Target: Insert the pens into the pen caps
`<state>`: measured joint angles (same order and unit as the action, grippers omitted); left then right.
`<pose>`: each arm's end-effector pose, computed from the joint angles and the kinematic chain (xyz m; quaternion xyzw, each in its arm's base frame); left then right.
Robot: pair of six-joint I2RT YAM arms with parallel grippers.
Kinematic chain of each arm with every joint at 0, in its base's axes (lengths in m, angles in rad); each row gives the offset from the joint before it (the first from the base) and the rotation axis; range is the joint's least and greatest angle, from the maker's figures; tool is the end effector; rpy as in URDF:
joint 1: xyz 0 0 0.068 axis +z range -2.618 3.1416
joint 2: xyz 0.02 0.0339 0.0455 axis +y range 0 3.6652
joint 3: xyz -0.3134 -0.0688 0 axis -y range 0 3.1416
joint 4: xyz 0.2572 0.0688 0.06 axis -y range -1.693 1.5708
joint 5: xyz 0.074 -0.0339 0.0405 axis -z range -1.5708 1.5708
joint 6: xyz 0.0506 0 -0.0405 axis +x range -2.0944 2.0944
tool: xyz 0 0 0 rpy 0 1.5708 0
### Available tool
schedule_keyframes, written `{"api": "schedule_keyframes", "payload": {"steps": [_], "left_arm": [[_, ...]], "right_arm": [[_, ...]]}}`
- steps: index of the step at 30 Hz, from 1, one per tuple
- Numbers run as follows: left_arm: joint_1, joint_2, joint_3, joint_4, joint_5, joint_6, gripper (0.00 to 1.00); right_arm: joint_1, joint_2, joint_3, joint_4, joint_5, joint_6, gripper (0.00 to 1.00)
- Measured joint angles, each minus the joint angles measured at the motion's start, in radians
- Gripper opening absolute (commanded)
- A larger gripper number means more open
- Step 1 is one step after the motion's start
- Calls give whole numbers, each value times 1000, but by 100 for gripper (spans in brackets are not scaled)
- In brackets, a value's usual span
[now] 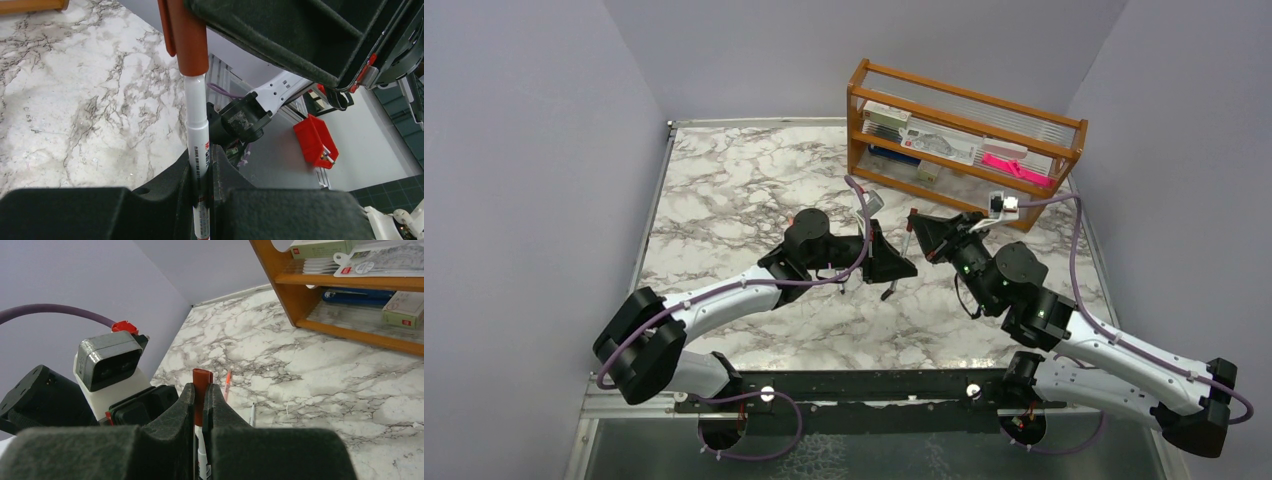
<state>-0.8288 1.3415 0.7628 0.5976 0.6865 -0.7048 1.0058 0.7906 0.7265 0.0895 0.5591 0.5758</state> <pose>0.1859 -0.2502 0.3304 0.2806 0.6434 -0.6361 0.3205 0.1174 0.1351 0.3826 0.0499 0.6977 0.3538 0.6209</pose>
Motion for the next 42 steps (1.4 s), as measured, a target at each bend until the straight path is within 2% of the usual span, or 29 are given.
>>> {"api": "schedule_keyframes", "payload": {"steps": [23,42], "left_arm": [[-13,59,100,-70,-69,1,0],[-6,89,222,-243,-74,60,0]], "right_arm": [[-26,-63,-78,-3,-43,54,1],[-58,-81,-217,225,-58,133,1]]}}
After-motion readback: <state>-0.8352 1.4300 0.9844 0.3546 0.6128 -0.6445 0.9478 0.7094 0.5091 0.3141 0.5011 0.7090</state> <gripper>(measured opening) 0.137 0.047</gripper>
